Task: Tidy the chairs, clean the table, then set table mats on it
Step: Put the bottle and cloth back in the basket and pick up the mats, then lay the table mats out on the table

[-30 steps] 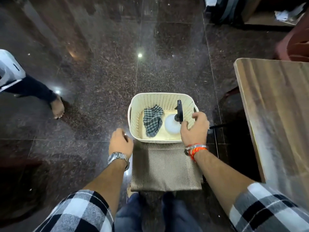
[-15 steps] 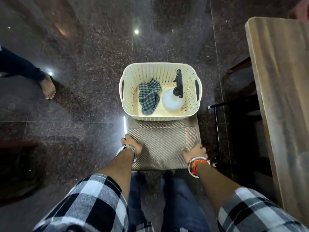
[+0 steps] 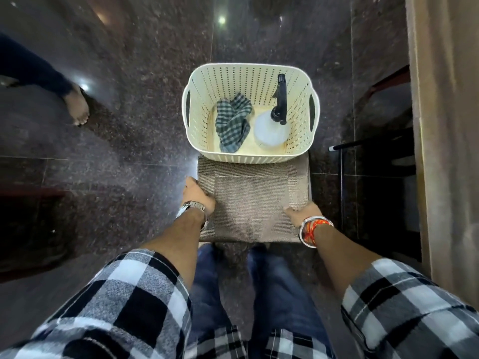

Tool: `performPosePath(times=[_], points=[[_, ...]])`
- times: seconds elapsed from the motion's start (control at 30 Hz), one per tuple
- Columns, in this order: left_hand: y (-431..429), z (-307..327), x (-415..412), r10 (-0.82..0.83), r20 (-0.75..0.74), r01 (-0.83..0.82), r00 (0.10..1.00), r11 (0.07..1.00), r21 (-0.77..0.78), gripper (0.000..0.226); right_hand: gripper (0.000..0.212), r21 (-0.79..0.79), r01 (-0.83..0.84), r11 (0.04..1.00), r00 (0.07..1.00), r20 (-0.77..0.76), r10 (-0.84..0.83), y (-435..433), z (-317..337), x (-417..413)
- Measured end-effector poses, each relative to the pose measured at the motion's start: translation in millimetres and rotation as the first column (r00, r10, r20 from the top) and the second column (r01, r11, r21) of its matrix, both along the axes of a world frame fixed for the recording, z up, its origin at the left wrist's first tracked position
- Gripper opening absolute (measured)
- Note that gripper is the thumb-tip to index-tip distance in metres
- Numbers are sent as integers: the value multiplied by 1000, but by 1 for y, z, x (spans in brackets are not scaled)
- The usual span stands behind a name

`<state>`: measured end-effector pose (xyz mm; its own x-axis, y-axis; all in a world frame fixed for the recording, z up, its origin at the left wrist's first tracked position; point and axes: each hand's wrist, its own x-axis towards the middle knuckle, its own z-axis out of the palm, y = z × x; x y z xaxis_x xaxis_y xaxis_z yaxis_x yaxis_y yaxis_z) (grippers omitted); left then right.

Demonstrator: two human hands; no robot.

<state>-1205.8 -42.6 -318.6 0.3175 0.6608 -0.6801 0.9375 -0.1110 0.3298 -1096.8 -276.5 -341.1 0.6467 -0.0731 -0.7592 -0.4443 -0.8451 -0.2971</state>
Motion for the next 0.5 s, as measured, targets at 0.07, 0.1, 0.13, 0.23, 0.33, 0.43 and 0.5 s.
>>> performPosePath(times=[0.07,0.1,0.13,0.23,0.33,0.43,0.5], points=[[0,3,0,9,45,-8,999,1000,-25,47,70,45,-32,998,999,5,32,-5,4,2],[-2,5,0,4,66,-2,998,1000,-30,39,66,65,-39,997,999,19,38,-6,6,3],[-3,7,0,1,88,3,996,999,-40,30,60,92,-37,995,999,35,34,-6,10,2],[-11,16,-3,-17,132,24,991,998,-53,17,37,157,-35,987,997,79,23,-11,22,-4],[-23,30,-11,-58,123,57,991,998,14,20,35,165,-78,983,991,116,59,-22,37,-14],[-37,49,-27,-101,99,88,990,988,128,21,27,198,-100,975,981,181,64,-36,55,-27],[-47,58,-38,-128,119,106,985,978,179,17,25,208,-130,969,971,222,83,-43,70,-36]])
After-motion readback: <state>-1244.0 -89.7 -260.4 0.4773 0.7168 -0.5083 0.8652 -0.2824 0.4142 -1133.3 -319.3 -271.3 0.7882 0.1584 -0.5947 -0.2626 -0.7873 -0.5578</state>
